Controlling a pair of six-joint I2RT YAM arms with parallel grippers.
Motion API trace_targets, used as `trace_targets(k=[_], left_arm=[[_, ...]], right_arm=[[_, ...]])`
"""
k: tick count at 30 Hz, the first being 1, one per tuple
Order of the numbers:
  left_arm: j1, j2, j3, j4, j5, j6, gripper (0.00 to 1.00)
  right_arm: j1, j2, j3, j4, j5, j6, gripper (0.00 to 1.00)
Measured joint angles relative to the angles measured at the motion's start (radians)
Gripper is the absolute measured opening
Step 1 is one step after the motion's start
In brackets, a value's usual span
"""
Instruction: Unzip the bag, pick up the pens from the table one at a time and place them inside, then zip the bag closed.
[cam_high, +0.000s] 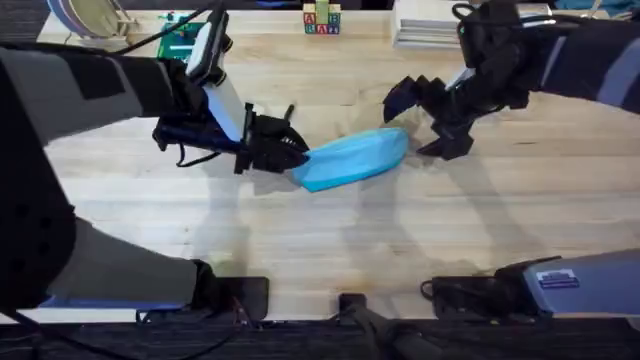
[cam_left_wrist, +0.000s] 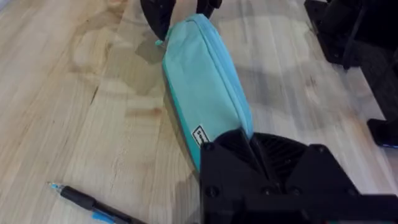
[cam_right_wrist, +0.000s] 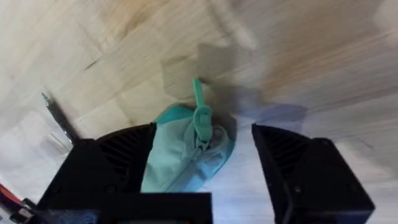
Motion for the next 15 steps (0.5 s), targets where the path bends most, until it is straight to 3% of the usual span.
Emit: trace_targets(k=[11,15], left_arm=[[0.000,0.000,0.000,0.000,0.000,0.000,0.042],[0.000,0.000,0.000,0.000,0.000,0.000,0.042]], right_arm=[[0.004,0.004,0.000,0.007,0.000,0.003,0.685],[0.004,0.004,0.000,0.008,0.000,0.004,0.542]])
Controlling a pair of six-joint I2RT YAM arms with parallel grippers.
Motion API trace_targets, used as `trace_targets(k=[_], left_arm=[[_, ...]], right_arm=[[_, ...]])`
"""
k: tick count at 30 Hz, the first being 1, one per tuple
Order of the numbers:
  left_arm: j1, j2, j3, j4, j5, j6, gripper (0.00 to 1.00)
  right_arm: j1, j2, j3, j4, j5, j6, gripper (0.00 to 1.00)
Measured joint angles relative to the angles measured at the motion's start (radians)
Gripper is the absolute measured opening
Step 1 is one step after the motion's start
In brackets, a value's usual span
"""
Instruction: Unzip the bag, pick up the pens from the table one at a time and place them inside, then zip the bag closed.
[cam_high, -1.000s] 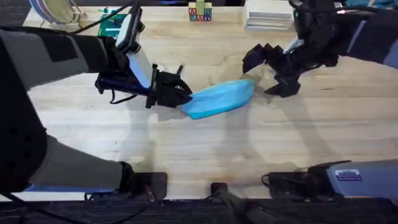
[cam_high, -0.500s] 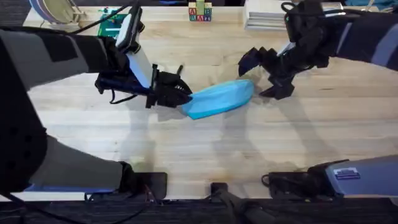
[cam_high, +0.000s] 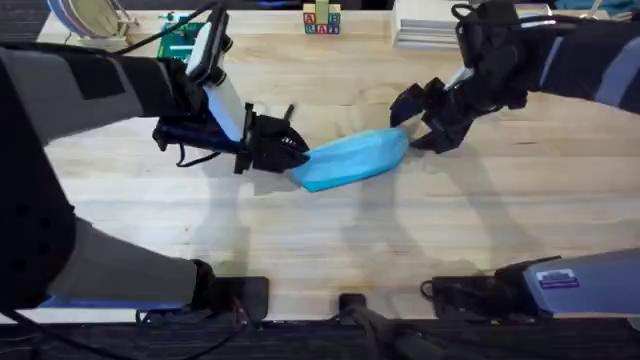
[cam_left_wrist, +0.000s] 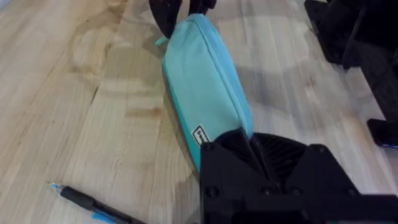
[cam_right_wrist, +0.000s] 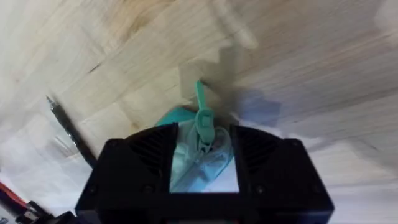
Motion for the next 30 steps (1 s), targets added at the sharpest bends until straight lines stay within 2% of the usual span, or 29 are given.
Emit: trace_targets(k=[5,11,21,30], left_arm=[[0.000,0.000,0.000,0.000,0.000,0.000,0.041],[0.000,0.000,0.000,0.000,0.000,0.000,0.041],[0.000,0.000,0.000,0.000,0.000,0.000,0.041],[0.000,0.000,0.000,0.000,0.000,0.000,0.041]], right_arm=[[0.001,0.000,0.004,0.005,-0.004,0.003,0.395],[0.001,0.000,0.007,0.007,-0.008,0.002,0.290],[0.001,0.000,0.011,0.008,-0.019,0.003,0.045],[0.001,-0.002,0.011,0.008,-0.018,-0.006,0.033]])
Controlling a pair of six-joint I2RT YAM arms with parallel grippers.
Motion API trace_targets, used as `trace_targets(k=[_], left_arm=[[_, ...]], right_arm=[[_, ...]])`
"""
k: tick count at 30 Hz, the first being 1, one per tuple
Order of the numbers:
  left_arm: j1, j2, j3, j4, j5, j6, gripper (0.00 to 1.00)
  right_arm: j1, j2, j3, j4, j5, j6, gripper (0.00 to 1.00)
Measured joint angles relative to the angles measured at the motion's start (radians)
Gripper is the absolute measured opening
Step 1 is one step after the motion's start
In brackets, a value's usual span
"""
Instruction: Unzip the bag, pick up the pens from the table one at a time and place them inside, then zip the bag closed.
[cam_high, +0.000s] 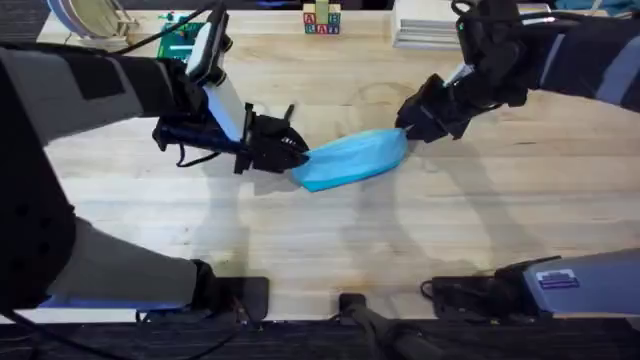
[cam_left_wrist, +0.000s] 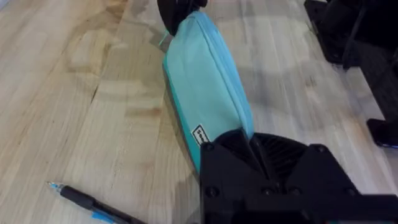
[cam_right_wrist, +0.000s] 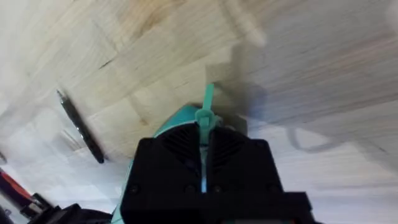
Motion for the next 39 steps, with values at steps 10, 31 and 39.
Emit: trace_targets(k=[10,31,39], left_arm=[[0.000,0.000,0.000,0.000,0.000,0.000,0.041],[-0.003,0.000,0.000,0.001,-0.001,0.000,0.041],[-0.003,0.000,0.000,0.000,-0.003,0.000,0.040]], right_arm=[[0.000,-0.131,0.000,-0.022,0.050,-0.083,0.034],[0.075,-0.180,0.000,-0.010,0.086,-0.160,0.034],[0.108,-0.207,0.000,-0.004,0.108,-0.237,0.034]])
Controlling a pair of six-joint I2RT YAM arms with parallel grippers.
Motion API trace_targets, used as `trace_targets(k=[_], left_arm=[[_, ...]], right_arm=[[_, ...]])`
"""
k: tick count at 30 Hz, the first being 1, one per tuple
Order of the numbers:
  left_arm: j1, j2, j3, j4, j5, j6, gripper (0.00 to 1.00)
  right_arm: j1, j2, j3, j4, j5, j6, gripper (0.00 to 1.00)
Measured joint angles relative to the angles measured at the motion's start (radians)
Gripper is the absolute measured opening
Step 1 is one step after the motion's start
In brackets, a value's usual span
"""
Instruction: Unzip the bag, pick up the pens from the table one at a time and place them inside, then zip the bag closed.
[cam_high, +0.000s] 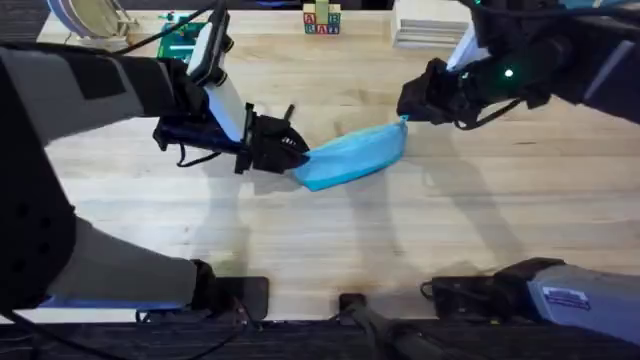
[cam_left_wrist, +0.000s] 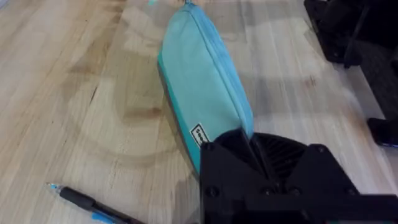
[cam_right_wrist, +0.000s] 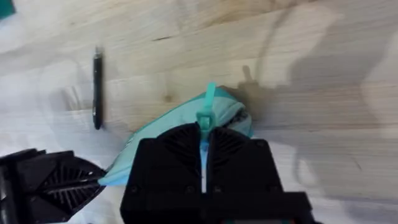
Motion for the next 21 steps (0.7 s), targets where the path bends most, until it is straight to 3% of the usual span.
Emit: trace_targets(k=[12,21], left_arm=[[0.001,0.000,0.000,-0.003,-0.002,0.000,0.040],[0.000,0.000,0.000,0.000,-0.002,0.000,0.041]], right_arm=[[0.020,-0.086,0.000,-0.016,-0.003,-0.010,0.034],[0.105,-0.072,0.000,-0.004,0.002,-0.009,0.034]])
